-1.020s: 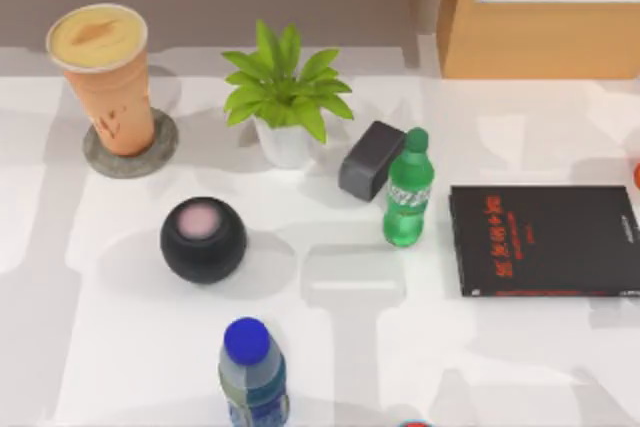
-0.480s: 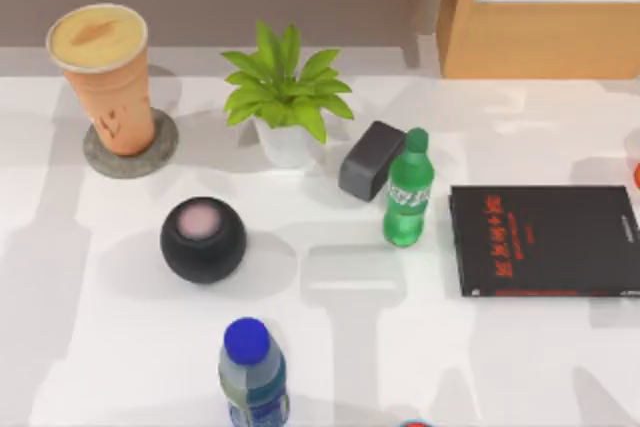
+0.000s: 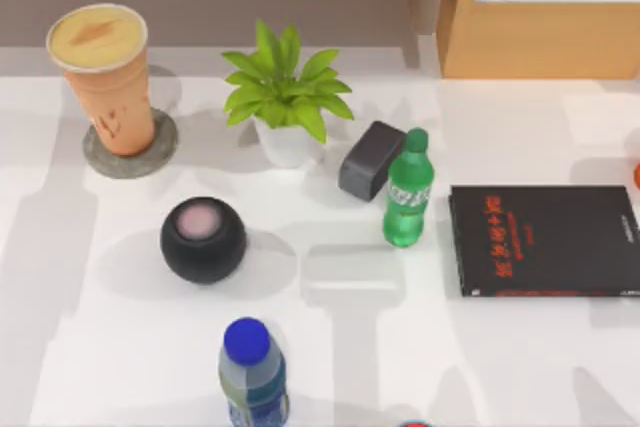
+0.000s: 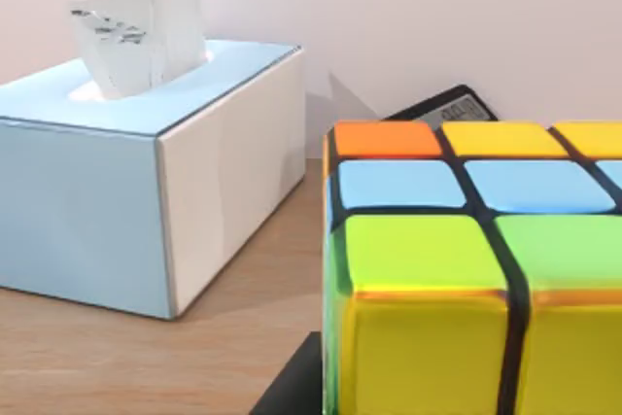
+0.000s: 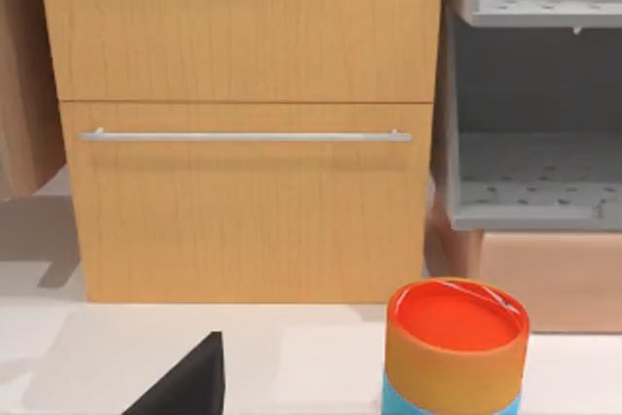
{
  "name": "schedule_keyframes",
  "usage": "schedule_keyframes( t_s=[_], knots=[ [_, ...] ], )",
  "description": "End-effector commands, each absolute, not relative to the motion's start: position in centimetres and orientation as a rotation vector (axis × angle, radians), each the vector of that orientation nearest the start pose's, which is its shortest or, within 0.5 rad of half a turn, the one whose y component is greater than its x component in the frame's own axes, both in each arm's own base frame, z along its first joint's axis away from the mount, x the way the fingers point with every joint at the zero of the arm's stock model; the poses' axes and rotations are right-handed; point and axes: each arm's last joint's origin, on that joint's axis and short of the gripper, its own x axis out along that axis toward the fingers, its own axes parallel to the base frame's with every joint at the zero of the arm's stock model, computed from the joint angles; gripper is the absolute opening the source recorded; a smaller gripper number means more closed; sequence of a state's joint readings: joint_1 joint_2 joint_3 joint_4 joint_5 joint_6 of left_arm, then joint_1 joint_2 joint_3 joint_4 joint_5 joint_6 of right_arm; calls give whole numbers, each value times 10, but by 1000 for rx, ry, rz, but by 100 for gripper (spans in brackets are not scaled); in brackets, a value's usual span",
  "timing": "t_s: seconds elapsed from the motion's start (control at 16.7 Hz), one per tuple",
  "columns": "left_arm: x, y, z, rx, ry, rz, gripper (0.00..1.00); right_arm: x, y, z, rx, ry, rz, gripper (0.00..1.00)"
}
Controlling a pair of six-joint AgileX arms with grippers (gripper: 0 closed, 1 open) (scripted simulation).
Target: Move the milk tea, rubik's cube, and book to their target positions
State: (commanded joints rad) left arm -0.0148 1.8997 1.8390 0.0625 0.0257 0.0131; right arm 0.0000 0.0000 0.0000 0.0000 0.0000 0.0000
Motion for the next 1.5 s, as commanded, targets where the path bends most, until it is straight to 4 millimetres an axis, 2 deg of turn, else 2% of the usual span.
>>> schedule_keyframes(
  t_s=[0.18, 0.96, 1.5],
  knots=[
    [458, -1, 395, -2, -2, -19, 0, 106, -1, 160, 0, 0, 0, 100],
    [458, -1, 395, -2, -2, -19, 98, 106, -1, 160, 0, 0, 0, 100],
    [458, 0, 395, -2, -3, -17, 100, 106, -1, 160, 0, 0, 0, 100]
  ],
)
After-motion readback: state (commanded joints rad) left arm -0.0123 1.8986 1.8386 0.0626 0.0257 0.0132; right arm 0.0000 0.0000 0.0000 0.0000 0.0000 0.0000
